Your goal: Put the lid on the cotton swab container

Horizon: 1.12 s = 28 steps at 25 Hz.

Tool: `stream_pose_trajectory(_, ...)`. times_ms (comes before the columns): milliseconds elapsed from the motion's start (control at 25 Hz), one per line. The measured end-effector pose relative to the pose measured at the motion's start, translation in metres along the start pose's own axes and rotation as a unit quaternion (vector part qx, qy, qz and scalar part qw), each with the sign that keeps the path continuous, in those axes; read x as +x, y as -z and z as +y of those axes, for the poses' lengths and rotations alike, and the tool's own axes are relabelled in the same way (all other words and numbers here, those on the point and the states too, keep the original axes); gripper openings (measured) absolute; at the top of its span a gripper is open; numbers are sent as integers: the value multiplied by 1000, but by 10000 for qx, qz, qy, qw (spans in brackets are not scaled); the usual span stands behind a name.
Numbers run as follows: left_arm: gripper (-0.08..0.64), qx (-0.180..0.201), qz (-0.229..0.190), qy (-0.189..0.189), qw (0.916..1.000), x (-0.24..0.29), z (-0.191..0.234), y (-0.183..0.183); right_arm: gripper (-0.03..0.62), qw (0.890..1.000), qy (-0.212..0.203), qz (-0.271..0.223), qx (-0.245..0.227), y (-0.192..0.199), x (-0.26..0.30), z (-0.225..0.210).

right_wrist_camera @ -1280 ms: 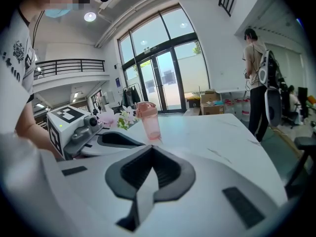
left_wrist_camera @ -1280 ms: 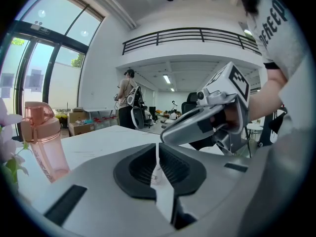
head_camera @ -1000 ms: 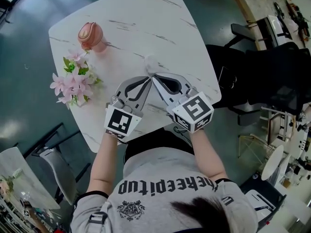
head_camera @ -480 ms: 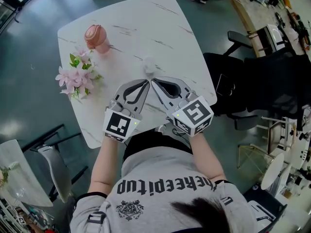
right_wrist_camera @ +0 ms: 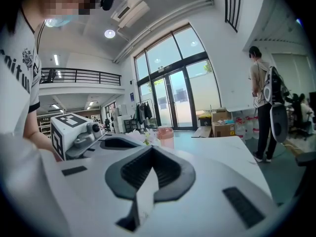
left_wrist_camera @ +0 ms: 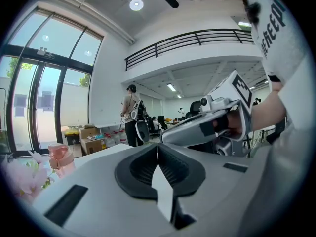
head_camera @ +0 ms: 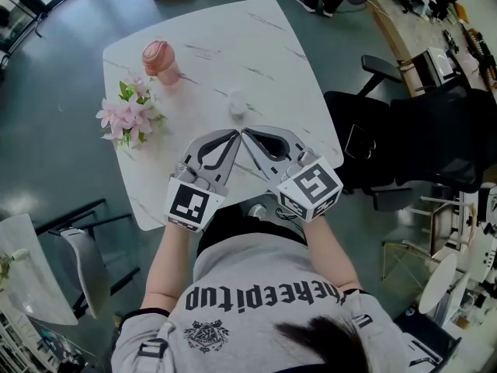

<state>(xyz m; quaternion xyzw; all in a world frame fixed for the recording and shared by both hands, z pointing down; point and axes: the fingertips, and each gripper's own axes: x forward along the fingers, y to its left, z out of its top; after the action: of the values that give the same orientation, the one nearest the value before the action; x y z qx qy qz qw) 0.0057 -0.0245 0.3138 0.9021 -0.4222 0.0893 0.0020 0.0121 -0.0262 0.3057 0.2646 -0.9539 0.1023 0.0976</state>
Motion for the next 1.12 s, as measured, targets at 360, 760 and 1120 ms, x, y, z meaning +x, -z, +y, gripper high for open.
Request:
stream_pose_trajectory(360, 15, 76, -147, -130, 9998, -13, -17, -18, 11, 9996, -144, -231, -50, -5, -20, 14)
stream_pose_trajectory(760, 15, 100, -293, -291, 9991, -23, -31, -35, 11, 9983, -269, -486, -184, -15, -36, 24)
stream_pose_trajectory(1120, 15, 105, -387, -417, 9983, -26, -33, -46, 11, 9970, -319, -623, -315, -23, -40, 27)
